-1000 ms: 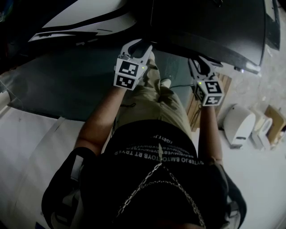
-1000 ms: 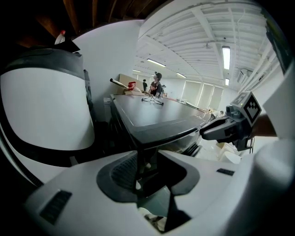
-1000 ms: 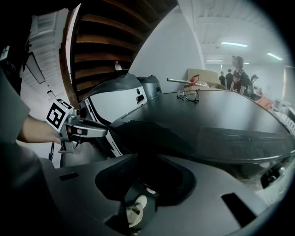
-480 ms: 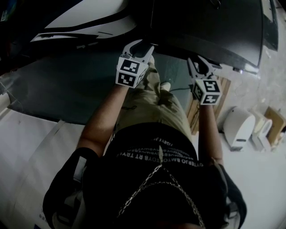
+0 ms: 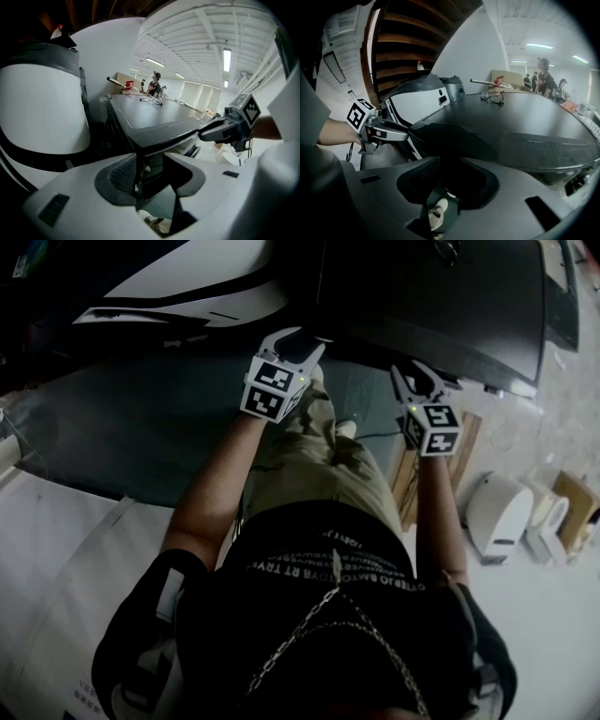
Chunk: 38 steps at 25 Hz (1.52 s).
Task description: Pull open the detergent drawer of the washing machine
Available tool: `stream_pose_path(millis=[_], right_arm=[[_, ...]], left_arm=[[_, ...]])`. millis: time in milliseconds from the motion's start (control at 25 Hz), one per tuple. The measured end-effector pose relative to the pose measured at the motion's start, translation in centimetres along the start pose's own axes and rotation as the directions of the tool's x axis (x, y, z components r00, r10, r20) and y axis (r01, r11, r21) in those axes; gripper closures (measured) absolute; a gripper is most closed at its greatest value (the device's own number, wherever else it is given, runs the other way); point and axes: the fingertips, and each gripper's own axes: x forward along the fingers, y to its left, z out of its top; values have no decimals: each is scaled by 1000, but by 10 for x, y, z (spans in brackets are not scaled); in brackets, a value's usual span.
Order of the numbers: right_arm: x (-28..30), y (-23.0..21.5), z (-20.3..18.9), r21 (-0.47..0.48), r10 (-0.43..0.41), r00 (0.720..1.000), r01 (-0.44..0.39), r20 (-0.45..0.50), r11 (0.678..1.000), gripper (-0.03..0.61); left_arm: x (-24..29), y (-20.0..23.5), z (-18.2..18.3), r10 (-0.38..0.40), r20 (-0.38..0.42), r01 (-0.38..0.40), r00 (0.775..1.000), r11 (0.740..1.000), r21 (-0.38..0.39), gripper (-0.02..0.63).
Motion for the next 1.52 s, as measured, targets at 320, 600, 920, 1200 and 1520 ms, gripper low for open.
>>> stream_pose_path(millis=[320, 600, 920, 1200, 1520], right_arm=[[-1, -3, -6, 19, -35, 999, 35, -7, 999, 485], [-12, 6, -17, 38, -20, 1000, 20, -15, 999, 485], [-24, 17, -31, 38, -5, 999, 6, -37, 999, 488], [-31, 22, -45, 29, 6, 999, -5, -47, 1000, 497], [-41, 32, -54, 22, 12, 998, -11, -65, 1000, 502]], left_arm=[[-2, -12, -5, 28, 3, -28, 1000, 999, -41, 443], [-12, -19, -15, 43, -12, -44, 999, 998, -42, 445], [-23, -30, -29, 48, -20, -49, 999, 998, -49, 446], [-32, -39, -40, 54, -22, -55, 998, 997, -58, 447], [-41, -50, -52, 59, -25, -60, 998, 997, -56, 447]])
